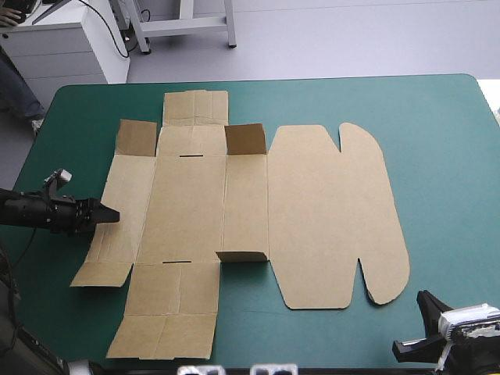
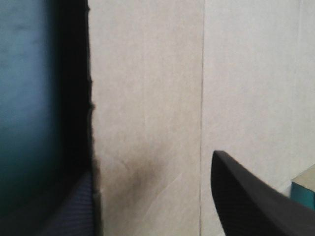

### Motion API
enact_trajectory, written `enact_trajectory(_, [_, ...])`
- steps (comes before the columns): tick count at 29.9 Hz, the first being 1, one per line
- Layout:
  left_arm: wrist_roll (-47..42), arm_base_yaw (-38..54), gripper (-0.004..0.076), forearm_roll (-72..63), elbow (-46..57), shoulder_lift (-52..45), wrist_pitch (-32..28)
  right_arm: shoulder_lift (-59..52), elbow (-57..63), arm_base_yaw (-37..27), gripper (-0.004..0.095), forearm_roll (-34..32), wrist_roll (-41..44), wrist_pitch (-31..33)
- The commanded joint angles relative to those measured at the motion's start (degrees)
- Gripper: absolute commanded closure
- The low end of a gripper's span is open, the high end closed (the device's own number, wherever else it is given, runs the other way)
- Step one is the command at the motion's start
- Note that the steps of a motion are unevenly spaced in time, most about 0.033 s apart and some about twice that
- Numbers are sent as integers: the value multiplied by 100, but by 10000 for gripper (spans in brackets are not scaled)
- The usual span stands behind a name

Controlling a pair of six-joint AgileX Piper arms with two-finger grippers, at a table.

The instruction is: Fold the box

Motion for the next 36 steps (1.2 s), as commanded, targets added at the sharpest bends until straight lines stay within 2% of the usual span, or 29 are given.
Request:
enact_trajectory(1, [-379,-263,268,20,-54,-37,494,-100,-158,15,928,76,-11,-410])
enact_trajectory(4, [-421,-441,268,43,-54,-48,494,-100,-158,15,928,76,-11,-410])
enact_trajectory(9, [-1014,-711,269,95,-54,-48,494,-100,-158,15,928,76,-11,-410])
enact_trajectory(26, [-898,-876,280,-563,-54,-48,489,-100,-158,15,928,96,-11,-410])
enact_trajectory(27, [-898,-876,307,-487,-54,-48,489,-100,-158,15,928,96,-11,-410])
enact_trajectory(29, [-886,-876,448,-240,-54,-48,489,-100,-158,15,928,96,-11,-410])
enact_trajectory(32, [-672,-876,729,18,-54,-48,489,-100,-158,15,928,96,-11,-410])
enact_trajectory(36, [-403,-876,727,49,-54,-48,489,-100,-158,15,928,96,-11,-410])
